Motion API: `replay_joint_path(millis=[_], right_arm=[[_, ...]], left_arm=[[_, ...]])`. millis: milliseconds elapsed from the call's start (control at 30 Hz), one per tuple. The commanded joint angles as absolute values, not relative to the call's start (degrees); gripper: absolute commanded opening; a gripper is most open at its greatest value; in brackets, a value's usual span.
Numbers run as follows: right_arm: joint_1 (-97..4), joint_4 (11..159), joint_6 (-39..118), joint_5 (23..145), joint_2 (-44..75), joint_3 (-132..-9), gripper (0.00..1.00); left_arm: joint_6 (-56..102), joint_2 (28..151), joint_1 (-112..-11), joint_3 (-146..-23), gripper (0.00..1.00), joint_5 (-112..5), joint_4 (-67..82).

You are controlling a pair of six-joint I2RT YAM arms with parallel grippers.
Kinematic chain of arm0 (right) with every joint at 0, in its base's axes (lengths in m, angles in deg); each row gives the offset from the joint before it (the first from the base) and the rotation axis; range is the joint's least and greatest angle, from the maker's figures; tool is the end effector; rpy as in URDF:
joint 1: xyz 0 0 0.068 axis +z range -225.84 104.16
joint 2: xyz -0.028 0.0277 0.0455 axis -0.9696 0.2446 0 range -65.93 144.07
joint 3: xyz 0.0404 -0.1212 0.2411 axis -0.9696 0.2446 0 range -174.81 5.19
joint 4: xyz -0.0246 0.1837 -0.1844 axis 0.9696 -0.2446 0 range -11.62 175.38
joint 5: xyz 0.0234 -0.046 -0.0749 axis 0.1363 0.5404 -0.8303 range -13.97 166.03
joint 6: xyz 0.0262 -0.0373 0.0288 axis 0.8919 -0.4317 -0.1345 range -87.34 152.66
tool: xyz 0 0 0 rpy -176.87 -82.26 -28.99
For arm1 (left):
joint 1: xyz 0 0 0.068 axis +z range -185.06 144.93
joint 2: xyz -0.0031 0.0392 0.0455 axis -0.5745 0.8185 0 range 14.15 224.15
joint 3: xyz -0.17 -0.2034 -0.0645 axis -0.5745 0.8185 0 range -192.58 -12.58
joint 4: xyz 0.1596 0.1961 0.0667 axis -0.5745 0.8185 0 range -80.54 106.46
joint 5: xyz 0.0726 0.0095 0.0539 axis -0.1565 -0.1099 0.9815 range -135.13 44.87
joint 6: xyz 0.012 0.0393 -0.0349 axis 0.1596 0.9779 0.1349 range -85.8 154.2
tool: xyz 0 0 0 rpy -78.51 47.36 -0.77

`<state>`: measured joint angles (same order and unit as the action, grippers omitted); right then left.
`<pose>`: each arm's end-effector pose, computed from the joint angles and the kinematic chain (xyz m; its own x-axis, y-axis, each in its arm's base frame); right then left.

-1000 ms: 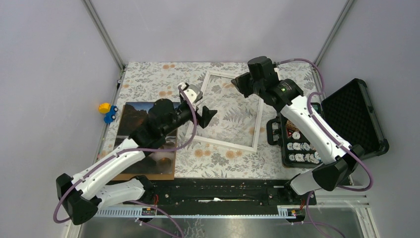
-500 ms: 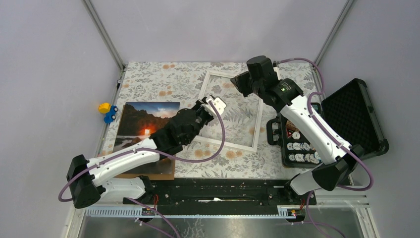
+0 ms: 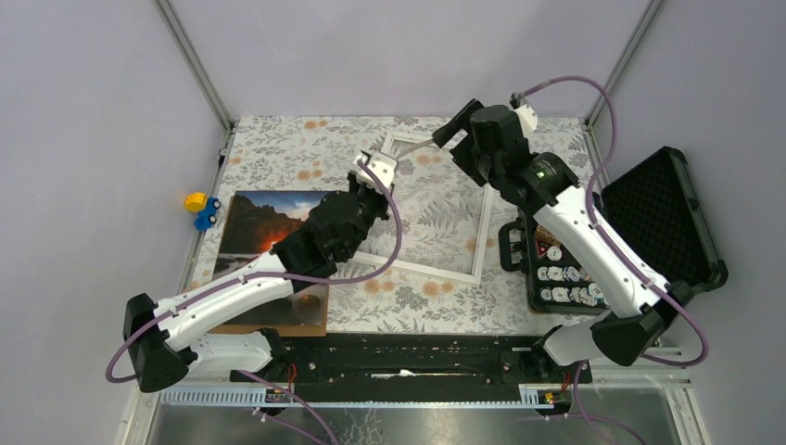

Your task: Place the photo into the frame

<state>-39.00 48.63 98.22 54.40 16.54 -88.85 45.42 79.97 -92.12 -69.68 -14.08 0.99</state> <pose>0.2563 0.1756 0.4376 -0.4053 0.7538 -0.5172 0.1900 0.6228 0.7590 0.1610 -0.2147 0.3761 0.0829 0.1786 -0.9804 0.4306 0.8808 0.1968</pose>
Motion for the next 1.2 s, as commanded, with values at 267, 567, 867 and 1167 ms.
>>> replay_joint_path(millis=[267,567,867,1167], right_arm=[[-42.8,57.2,56.6,57.8,-2.1,-81.9,1.00],[-44.6,56.2,55.5,63.8,-2.3,-69.9,1.00],[-52.6,64.5,64.9,81.1,-2.2,-52.1,1.00],[-61.4,69.5,73.1,91.3,-2.3,-42.7,1.00]], left_arm=[[-5.9,82.1,-64.8,-75.8,0.00,-45.4,8.2],[-30.9,85.0,-54.0,-55.9,0.00,-62.7,-11.4],[-46.9,83.0,-56.2,-38.2,0.00,-48.6,-20.0],[-57.4,89.0,-60.0,-32.9,0.00,-43.6,-33.9]])
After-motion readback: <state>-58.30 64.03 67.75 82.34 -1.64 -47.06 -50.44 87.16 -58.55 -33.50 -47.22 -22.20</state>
